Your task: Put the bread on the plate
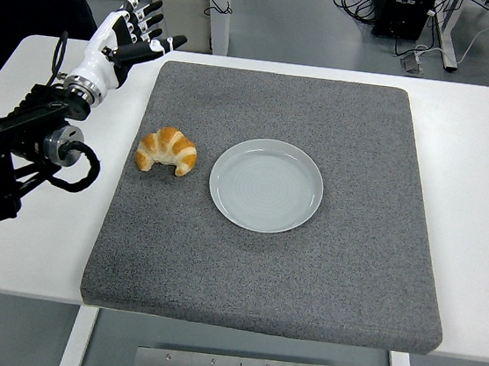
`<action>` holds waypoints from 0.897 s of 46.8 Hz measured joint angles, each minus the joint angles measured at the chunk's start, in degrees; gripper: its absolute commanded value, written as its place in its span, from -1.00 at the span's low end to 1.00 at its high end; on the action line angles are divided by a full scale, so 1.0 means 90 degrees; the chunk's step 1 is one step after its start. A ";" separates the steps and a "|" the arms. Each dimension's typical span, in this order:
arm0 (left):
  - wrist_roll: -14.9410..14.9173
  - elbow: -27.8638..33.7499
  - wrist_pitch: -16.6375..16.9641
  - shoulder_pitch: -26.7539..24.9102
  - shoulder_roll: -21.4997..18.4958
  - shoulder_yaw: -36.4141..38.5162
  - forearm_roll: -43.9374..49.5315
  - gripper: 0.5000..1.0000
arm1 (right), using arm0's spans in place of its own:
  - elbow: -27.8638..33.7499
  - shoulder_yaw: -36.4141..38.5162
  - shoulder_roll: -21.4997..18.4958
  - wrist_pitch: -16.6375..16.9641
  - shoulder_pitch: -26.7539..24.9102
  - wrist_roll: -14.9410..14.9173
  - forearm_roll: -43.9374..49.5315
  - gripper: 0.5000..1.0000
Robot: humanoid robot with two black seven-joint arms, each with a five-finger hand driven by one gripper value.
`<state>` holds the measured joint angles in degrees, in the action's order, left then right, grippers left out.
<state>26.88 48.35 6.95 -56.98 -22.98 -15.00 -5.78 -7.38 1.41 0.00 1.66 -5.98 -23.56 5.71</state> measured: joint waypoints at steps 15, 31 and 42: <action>-0.0058 0.0977 0.0021 0.0019 -0.1267 0.0125 -0.1156 0.88 | 0.0000 -0.0001 0.0000 -0.0001 -0.0001 0.0000 0.0000 1.00; -0.0165 0.1586 0.0017 0.0026 -0.2006 0.0174 -0.1673 0.88 | 0.0000 -0.0003 0.0000 -0.0003 0.0001 0.0000 0.0000 1.00; -0.0749 0.2493 0.0008 0.0030 -0.2508 0.0321 -0.2638 0.88 | 0.0000 -0.0001 0.0000 -0.0001 0.0001 0.0000 0.0000 1.00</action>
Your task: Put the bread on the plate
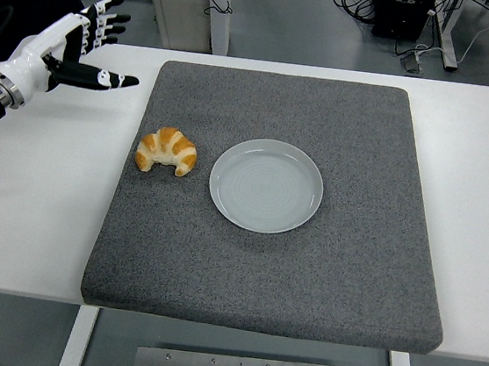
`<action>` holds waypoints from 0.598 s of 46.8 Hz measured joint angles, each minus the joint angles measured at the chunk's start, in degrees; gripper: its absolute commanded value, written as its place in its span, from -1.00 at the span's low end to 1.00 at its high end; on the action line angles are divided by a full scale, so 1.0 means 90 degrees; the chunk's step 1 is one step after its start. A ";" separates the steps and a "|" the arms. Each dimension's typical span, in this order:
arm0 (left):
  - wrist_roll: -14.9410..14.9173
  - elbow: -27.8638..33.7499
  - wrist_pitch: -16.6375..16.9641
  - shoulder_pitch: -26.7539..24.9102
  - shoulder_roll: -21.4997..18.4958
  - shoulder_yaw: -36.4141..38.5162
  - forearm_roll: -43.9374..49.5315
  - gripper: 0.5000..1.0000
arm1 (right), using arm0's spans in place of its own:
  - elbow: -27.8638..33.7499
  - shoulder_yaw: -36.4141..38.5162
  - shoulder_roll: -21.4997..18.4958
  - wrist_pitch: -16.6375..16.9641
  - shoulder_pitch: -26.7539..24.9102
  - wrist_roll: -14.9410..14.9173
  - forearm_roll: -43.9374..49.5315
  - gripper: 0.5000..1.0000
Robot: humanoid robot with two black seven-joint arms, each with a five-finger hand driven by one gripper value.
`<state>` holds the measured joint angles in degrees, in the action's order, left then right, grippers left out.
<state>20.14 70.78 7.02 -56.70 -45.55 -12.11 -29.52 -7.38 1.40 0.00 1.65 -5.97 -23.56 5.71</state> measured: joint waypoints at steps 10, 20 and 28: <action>-0.0203 0.0252 -0.0007 -0.0055 -0.0187 0.0151 -0.1005 0.88 | 0.0000 -0.0003 0.0000 0.0000 0.0000 0.0000 0.0000 1.00; -0.0254 0.0511 -0.0019 -0.0066 -0.0344 0.0427 -0.1910 0.87 | 0.0000 0.0001 0.0000 -0.0003 -0.0001 0.0000 0.0000 1.00; -0.0424 0.0526 -0.0019 -0.0100 -0.0327 0.0578 -0.2239 0.87 | 0.0000 -0.0001 0.0000 -0.0003 0.0000 0.0000 0.0000 1.00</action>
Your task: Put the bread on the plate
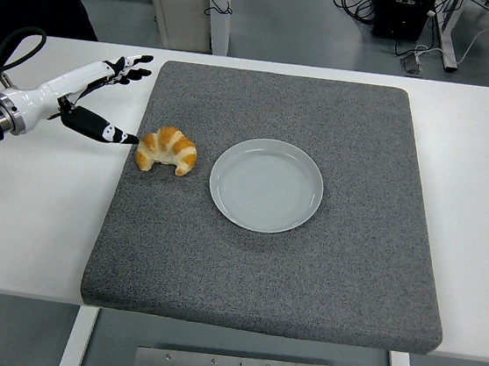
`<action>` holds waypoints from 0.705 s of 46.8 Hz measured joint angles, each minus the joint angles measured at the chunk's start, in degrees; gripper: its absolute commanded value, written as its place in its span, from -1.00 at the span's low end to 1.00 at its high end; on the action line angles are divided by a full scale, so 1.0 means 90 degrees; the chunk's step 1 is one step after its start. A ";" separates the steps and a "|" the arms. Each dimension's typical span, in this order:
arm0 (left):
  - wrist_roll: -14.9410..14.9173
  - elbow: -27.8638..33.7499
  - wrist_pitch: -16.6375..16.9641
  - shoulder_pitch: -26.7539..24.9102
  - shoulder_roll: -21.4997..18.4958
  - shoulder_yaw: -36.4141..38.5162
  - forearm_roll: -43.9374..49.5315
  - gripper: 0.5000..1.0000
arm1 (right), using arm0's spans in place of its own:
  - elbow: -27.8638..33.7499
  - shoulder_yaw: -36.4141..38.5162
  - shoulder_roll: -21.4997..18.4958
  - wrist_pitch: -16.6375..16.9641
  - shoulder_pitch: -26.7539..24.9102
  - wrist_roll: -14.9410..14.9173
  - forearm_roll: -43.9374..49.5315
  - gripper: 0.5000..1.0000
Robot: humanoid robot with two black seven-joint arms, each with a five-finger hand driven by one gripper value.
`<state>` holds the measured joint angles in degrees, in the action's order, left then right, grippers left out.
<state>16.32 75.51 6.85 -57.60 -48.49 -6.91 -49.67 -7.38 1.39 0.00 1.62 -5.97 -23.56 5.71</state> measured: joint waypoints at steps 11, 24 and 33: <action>-0.0092 -0.0004 0.0031 -0.0021 0.0123 0.0118 -0.0541 0.87 | 0.0000 -0.0001 0.0000 0.0000 0.0000 0.0000 0.0000 1.00; -0.0262 -0.0293 0.0672 -0.0027 0.0576 0.0401 -0.0727 0.87 | 0.0000 0.0002 0.0000 0.0000 0.0000 -0.0001 0.0000 1.00; -0.0286 -0.0567 0.0773 -0.0045 0.0825 0.0456 -0.0897 0.87 | 0.0000 0.0002 0.0000 0.0002 0.0000 0.0000 0.0000 1.00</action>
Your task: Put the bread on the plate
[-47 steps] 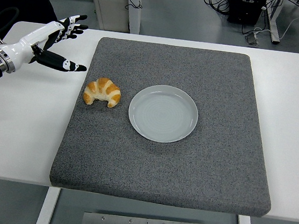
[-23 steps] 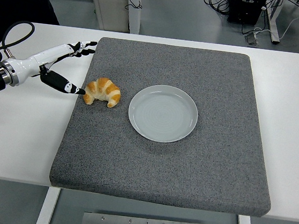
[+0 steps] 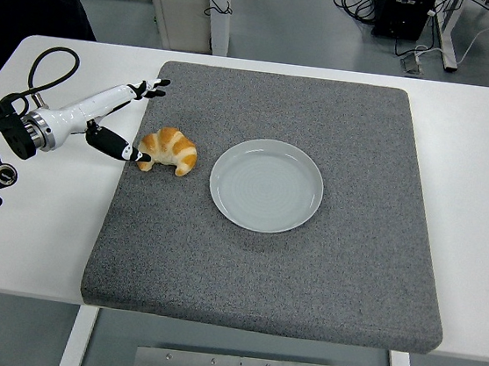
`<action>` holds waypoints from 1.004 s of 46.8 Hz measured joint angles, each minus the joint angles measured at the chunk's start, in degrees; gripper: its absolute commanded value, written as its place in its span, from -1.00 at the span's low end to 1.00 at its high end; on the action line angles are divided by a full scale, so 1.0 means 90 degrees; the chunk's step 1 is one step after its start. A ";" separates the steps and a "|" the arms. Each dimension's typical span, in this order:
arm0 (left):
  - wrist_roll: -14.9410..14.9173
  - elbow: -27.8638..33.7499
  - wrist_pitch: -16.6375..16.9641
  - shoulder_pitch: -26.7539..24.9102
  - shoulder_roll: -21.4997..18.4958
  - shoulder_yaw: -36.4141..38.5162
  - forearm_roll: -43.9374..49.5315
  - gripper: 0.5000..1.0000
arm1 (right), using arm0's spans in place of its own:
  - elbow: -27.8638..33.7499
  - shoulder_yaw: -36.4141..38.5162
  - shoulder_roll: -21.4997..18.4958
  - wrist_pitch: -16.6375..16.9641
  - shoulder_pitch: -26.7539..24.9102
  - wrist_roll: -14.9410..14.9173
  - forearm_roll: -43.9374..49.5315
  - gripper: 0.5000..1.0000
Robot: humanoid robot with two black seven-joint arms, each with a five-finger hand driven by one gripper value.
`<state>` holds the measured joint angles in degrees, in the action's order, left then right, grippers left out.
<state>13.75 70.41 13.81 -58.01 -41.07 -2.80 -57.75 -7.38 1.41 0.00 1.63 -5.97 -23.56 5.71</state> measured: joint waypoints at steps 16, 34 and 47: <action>-0.0005 -0.0626 -0.0001 0.0009 0.0456 0.0005 -0.0195 0.87 | 0.0000 0.0000 0.0000 0.0001 0.0000 0.0000 0.0000 1.00; -0.0014 -0.1015 -0.0002 -0.0066 0.0956 0.0232 -0.0495 0.87 | 0.0000 -0.0002 0.0000 0.0002 -0.0001 0.0001 0.0000 1.00; -0.0014 -0.1192 -0.0001 -0.0062 0.1137 0.0328 -0.0666 0.86 | 0.0000 -0.0002 0.0000 -0.0001 0.0000 0.0000 0.0000 1.00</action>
<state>13.62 59.68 13.79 -58.57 -30.84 0.15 -63.74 -7.38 1.39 0.00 1.63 -5.97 -23.56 5.71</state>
